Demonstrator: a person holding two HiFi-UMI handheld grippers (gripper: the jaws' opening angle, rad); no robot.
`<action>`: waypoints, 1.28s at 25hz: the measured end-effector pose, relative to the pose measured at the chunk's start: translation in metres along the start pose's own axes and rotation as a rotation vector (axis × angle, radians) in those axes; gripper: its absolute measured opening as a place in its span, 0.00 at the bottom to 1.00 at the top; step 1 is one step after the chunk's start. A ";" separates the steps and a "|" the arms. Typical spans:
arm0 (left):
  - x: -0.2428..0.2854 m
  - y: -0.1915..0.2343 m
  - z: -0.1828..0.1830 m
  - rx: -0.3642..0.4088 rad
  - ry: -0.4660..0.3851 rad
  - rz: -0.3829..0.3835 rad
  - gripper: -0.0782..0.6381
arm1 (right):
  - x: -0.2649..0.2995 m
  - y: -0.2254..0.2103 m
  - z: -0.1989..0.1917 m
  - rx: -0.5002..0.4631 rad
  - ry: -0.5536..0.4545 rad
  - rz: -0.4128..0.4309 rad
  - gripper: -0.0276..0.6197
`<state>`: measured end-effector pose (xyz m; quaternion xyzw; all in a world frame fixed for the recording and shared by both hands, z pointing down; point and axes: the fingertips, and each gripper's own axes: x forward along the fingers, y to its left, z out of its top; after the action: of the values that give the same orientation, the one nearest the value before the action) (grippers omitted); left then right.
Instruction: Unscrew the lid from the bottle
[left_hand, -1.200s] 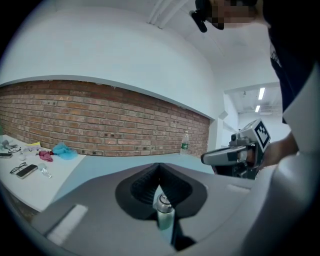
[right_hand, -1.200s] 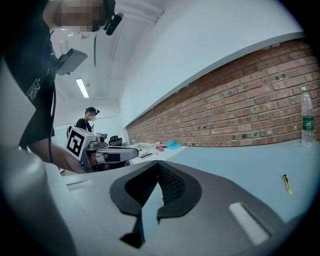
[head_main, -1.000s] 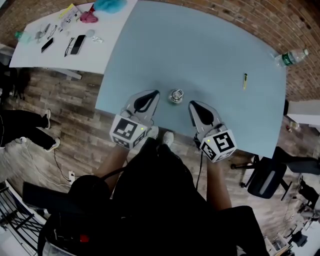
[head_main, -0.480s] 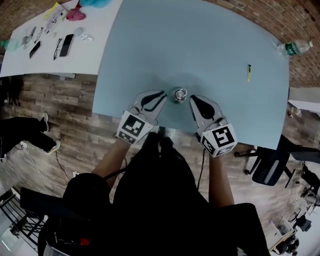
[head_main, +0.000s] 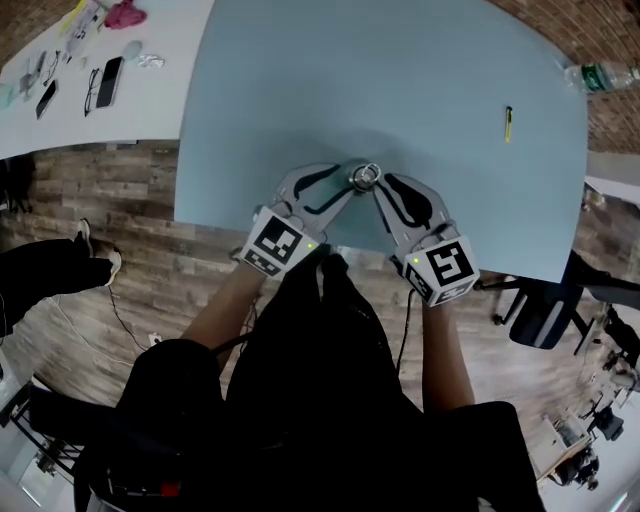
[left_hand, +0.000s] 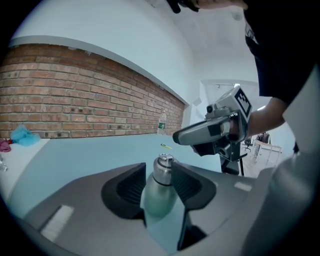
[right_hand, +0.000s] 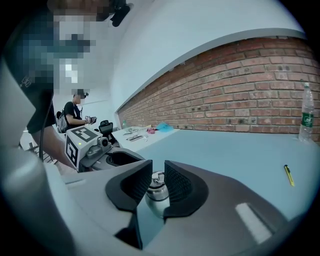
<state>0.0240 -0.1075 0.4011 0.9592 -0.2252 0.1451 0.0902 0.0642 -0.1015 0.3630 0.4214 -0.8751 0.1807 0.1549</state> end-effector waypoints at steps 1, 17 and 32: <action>0.000 0.000 0.002 -0.003 -0.009 -0.005 0.34 | 0.001 0.000 0.000 0.001 0.000 0.000 0.16; 0.024 -0.015 -0.029 0.057 0.035 -0.062 0.63 | 0.005 0.003 -0.017 0.032 0.030 -0.021 0.26; 0.050 -0.020 -0.045 0.083 0.016 -0.064 0.66 | 0.020 0.010 -0.026 0.047 0.060 -0.031 0.47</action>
<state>0.0654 -0.0998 0.4578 0.9677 -0.1874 0.1591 0.0565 0.0478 -0.0981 0.3924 0.4328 -0.8589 0.2116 0.1740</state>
